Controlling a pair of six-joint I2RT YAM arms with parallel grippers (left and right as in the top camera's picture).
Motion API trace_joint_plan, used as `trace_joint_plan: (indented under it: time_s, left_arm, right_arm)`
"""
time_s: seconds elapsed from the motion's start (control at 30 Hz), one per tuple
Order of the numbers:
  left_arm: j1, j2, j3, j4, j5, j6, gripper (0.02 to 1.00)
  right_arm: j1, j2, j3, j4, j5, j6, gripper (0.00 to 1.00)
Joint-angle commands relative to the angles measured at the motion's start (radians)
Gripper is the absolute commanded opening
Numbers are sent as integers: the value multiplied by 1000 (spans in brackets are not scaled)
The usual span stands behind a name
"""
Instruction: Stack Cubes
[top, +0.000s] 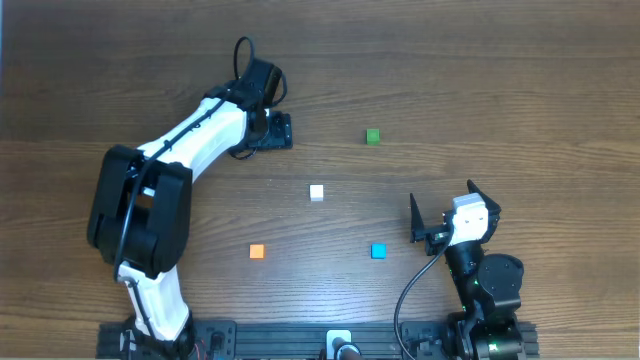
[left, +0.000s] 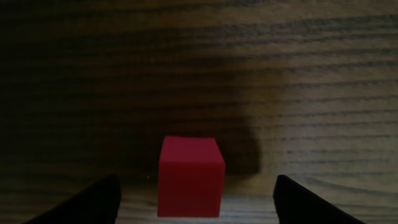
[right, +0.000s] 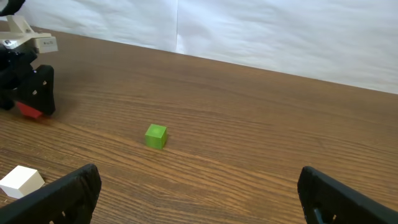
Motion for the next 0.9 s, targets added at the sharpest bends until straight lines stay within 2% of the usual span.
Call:
trace_joint_plan:
  time_s: [0.03,0.4,0.77,0.9]
  left_arm:
    - [0,34,20,11,-53,-10,720]
    - [-7,33,21,28,-60,51,535]
    - [-12,33,21,36,-59,53,336]
    - [-12,33,21,36,-56,54,213]
  right_arm:
    - [5,-5,1,-13,5,-2,989]
    - [5,-5,1,-13,5,-2,989]
    - [5,-5,1,-13,5,-2,989]
    - [5,-5,1,-13,5,-2,989]
